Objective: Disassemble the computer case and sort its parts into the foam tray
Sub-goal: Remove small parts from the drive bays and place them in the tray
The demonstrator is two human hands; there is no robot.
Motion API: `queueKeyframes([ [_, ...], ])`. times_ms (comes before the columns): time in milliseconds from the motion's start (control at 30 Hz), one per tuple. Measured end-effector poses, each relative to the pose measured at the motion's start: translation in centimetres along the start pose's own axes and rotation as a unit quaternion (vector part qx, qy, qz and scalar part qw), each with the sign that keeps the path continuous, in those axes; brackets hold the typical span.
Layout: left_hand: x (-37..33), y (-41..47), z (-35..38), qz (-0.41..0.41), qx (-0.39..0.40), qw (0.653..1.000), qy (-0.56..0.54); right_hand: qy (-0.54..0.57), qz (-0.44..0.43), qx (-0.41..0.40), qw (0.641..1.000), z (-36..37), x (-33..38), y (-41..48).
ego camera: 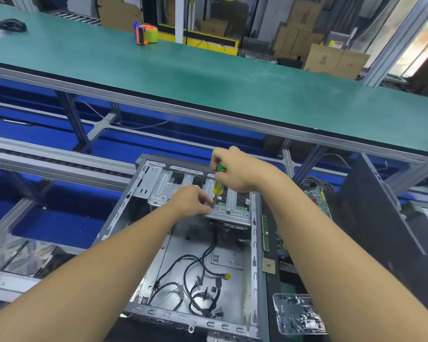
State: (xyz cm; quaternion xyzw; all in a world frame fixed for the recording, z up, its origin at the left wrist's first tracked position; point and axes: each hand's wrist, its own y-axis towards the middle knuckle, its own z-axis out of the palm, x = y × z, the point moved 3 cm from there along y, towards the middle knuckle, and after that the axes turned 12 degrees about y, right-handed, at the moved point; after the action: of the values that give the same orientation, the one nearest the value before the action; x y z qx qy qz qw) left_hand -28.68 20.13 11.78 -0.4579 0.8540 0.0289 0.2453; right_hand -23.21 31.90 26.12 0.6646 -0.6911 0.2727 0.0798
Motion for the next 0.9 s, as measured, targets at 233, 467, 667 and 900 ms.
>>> queueKeyframes([
  [233,-0.3,0.3,0.2,-0.003,-0.01,1.0,0.002,-0.102,0.106,-0.118,0.982,0.8,0.3,0.0],
  [467,0.5,0.5,0.9,0.061,-0.051,0.996,-0.038,-0.016,0.019,-0.037,0.999,0.1,0.4,0.0],
  [667,0.7,0.4,1.2,0.074,-0.07,0.994,-0.045,-0.038,0.076,-0.057,0.995,0.8,-0.1,-0.2],
  [900,0.6,0.3,1.1,0.087,-0.073,0.993,-0.021,-0.067,0.083,-0.169,0.98,1.2,-0.2,0.2],
])
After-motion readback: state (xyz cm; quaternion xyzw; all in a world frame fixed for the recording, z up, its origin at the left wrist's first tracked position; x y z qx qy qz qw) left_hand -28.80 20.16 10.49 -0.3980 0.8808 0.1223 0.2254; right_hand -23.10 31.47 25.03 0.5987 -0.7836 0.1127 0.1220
